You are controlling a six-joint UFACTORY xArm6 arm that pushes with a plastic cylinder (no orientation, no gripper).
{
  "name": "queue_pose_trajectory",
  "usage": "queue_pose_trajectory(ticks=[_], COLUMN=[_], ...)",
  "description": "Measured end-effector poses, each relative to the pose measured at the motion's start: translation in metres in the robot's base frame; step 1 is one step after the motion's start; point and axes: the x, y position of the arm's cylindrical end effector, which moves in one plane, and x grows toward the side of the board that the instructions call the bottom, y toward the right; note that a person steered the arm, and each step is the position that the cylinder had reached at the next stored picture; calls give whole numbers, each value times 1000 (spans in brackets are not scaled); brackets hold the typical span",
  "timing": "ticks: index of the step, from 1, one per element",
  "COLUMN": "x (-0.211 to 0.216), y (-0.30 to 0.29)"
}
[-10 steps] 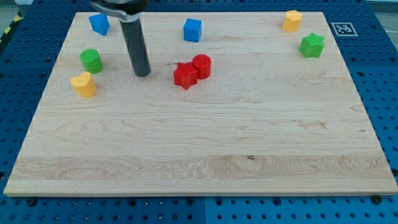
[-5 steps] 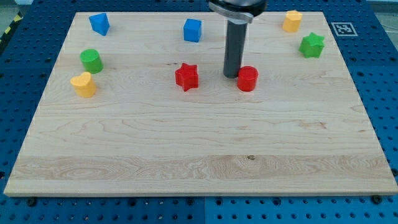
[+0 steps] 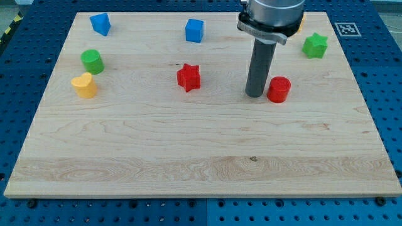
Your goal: Move the red circle to the right center of the board
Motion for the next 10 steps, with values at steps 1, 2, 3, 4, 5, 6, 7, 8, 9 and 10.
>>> queue_pose_trajectory(ticks=[1,2,3,4,5,6,7,8,9,10], x=[10,3,0,0,-13,-53,-60,-39,-36,-36], y=[22,81,108,79,46,50,86,124,135,100])
